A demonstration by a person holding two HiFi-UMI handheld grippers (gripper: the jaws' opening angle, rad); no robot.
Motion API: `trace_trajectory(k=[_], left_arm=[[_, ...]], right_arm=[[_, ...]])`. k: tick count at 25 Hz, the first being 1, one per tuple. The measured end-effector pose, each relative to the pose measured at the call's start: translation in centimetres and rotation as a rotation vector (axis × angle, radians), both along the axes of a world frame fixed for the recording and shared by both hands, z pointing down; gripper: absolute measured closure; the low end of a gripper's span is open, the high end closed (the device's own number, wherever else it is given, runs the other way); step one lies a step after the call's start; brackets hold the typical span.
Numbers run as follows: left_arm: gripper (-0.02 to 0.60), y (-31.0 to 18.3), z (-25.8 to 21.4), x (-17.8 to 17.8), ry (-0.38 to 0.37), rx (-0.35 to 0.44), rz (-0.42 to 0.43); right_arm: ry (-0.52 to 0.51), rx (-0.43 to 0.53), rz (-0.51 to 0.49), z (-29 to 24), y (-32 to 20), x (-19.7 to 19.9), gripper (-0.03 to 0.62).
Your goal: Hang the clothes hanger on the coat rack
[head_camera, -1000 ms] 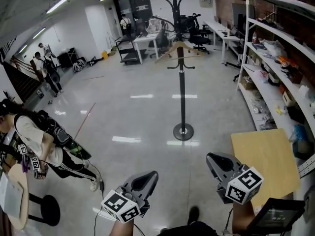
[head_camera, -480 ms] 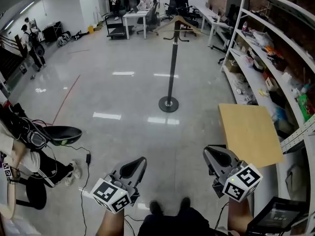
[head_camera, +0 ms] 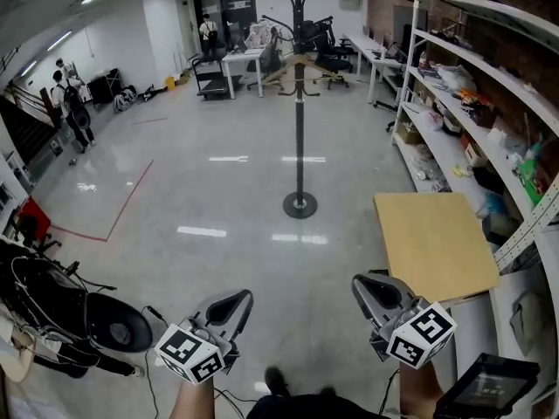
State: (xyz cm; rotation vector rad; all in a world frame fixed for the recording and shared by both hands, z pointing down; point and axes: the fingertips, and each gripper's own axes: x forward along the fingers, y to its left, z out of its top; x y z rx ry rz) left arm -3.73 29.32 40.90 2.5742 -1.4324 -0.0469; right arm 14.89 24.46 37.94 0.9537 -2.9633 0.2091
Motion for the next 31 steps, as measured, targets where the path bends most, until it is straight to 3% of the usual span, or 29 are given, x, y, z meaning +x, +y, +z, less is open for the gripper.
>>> trace_trajectory(k=[5, 11, 31], left_arm=[[0.583, 2.0, -1.8, 3.6, -0.033, 0.02, 0.004], [0.583, 2.8, -2.2, 6.0, 0.011, 0.018, 0.054], [0.583, 6.3, -3.3, 3.7, 0.025, 0.07, 0.082]], right_arm=[[-0.05, -0.008, 0.033, 0.1, 1.2, 4.4, 0.586], [-0.048, 0.026, 0.074, -1.3, 1.7, 5.0, 0.588], [-0.056, 0.068, 0.091, -3.3, 4.5, 1.9, 0.588]])
